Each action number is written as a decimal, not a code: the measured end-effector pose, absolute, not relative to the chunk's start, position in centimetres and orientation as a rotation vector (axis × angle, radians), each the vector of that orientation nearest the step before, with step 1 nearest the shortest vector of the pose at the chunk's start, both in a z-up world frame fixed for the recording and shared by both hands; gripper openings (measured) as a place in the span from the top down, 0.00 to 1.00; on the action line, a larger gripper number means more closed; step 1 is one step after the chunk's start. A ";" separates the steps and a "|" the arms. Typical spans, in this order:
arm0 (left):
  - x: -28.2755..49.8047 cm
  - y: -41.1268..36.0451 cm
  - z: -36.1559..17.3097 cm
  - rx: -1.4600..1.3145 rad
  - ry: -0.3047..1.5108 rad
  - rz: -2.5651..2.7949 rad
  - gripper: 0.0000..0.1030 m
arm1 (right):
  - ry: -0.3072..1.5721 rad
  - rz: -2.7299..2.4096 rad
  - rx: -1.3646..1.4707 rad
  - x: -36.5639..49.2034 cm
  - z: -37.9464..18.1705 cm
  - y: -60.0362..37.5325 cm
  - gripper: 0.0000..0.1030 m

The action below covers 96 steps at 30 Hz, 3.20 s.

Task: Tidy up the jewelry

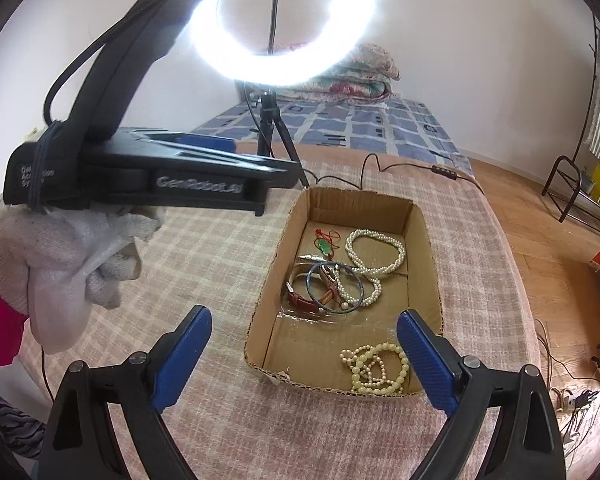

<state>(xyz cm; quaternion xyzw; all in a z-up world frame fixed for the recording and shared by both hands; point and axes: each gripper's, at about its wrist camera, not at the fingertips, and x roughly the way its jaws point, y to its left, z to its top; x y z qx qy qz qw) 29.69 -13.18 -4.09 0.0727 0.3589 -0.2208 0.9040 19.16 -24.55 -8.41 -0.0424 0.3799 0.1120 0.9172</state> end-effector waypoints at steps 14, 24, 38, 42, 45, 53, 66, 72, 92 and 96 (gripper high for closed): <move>21.1 -6.0 1.1 0.126 0.655 -0.415 0.21 | 0.718 0.135 -0.070 15.3 -5.6 -24.6 0.03; 14.1 -2.9 1.3 0.060 0.629 -0.356 0.13 | 0.613 0.069 -0.047 12.2 -2.7 -24.9 0.00; 10.3 -4.3 -1.1 0.091 0.679 -0.349 0.12 | 0.576 0.037 -0.025 10.7 -2.5 -25.2 0.00; 9.6 -4.6 -1.1 0.126 0.643 -0.325 0.00 | 0.564 0.029 -0.017 10.6 -2.3 -25.4 0.00; 9.3 -4.6 -1.2 0.138 0.640 -0.322 0.00 | 0.560 0.028 -0.015 10.6 -2.3 -25.3 0.00; 9.2 -4.4 -1.6 0.161 0.663 -0.297 0.00 | 0.567 0.031 -0.023 10.9 -2.8 -24.6 0.00; 9.3 -4.0 -1.6 0.158 0.662 -0.296 0.00 | 0.569 0.031 -0.027 10.9 -2.9 -24.4 0.00; 9.2 -3.9 -1.4 0.160 0.656 -0.286 0.00 | 0.568 0.029 -0.024 10.8 -3.1 -24.3 0.00; 9.3 -3.9 -1.0 0.150 0.652 -0.285 0.00 | 0.571 0.029 -0.025 10.8 -3.2 -24.3 0.00; 9.3 -4.0 -0.8 0.149 0.649 -0.283 0.00 | 0.569 0.030 -0.024 10.8 -3.2 -24.3 0.00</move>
